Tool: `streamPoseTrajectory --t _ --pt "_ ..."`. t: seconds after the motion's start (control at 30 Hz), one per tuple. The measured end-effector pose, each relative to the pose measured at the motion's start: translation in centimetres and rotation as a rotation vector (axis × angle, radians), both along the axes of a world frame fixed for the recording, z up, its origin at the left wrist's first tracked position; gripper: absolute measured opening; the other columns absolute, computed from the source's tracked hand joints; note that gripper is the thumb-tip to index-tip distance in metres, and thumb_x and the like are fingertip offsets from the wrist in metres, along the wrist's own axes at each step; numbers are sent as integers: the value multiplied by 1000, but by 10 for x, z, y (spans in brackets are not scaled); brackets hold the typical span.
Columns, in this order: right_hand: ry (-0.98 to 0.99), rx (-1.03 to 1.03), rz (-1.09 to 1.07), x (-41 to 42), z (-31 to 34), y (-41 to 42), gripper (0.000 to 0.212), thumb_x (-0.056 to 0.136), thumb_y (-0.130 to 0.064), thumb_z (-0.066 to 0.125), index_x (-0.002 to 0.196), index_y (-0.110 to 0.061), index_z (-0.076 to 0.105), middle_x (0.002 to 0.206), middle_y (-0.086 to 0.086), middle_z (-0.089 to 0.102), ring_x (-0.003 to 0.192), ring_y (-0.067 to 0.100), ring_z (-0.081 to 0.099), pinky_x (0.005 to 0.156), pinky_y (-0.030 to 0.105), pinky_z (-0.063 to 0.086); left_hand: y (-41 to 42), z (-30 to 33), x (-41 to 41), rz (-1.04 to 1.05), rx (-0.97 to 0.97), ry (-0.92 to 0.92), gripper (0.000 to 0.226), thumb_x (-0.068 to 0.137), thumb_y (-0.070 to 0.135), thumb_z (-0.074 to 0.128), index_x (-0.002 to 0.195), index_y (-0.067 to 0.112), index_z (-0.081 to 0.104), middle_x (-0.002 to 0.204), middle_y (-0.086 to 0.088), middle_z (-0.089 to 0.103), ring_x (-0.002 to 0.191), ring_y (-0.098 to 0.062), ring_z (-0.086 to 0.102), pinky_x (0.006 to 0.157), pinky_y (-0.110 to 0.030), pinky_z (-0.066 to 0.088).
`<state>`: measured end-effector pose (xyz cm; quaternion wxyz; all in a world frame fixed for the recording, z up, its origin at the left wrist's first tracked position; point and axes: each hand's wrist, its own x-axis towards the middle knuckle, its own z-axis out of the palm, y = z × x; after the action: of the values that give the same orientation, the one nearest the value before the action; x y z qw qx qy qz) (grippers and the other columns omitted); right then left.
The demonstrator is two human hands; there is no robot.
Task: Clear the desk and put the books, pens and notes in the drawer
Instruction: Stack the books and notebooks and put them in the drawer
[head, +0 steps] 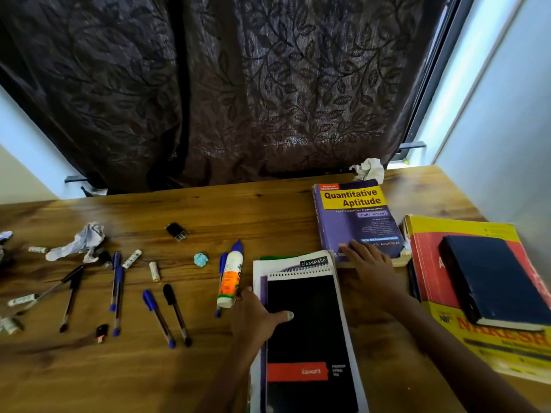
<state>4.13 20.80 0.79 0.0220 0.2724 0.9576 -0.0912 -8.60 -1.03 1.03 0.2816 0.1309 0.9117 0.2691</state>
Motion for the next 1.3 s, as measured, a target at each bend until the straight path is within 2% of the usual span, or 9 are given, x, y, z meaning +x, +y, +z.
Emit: streamPoseTrajectory --t 0.13,0.33,0.47,0.53,0.6,0.7,0.87,1.03,1.3 --pt "-4 86 -17 -2 -7 -3 64 95 -30 47 149 -22 13 157 6 14 145 27 7 115 42 15 1 4 1 83 89 -135 88 60 41 86 126 7 38 124 -8 53 111 -23 54 91 -38 51" --pt "-10 136 21 -3 -18 1 75 64 -21 84 131 -10 52 132 18 55 124 36 49 96 49 43 5 11 16 214 365 -220 61 73 18 79 120 10 41 104 0 53 84 -9 51 64 -21 45" --pt "10 32 102 -5 -5 16 67 89 -34 58 146 -20 26 154 5 23 143 25 17 114 42 20 0 15 21 251 536 -252 44 76 17 77 113 16 53 100 1 62 78 -8 59 55 -17 47" --pt "21 -161 80 -5 8 29 65 87 -41 58 143 -25 31 154 0 20 142 22 14 114 41 18 -3 21 20 260 625 -255 37 76 16 76 107 21 55 94 5 63 80 -9 61 53 -17 50" --pt "80 -312 -13 -5 19 44 64 84 -42 62 140 -23 37 152 1 24 140 25 18 112 42 23 -5 31 18 269 715 -283 37 75 12 76 104 23 57 95 5 66 85 -13 64 63 -26 57" --pt "87 -271 -114 -12 25 72 67 85 -42 60 142 -21 33 150 6 26 137 30 24 110 45 27 -3 48 9 282 840 -360 45 70 8 77 109 23 61 104 -4 70 99 -25 65 84 -49 55" --pt "-19 -160 -175 -40 28 103 71 89 -47 53 146 -18 23 154 10 15 140 33 15 111 45 22 12 73 -7 220 999 -367 40 71 -1 70 102 23 63 95 1 74 85 -14 71 62 -24 57" --pt "-141 -93 -83 -74 25 124 76 87 -56 49 147 -21 18 155 6 12 142 32 10 113 47 17 39 80 -20 200 992 -320 43 71 3 72 111 17 64 105 -5 72 99 -23 68 83 -41 55" --pt "-216 -26 23 -123 28 178 92 79 -60 57 149 -20 12 156 8 12 143 30 8 116 45 11 61 68 -32 229 1011 -421 44 74 -3 68 114 14 61 104 -9 72 98 -27 68 76 -36 59"
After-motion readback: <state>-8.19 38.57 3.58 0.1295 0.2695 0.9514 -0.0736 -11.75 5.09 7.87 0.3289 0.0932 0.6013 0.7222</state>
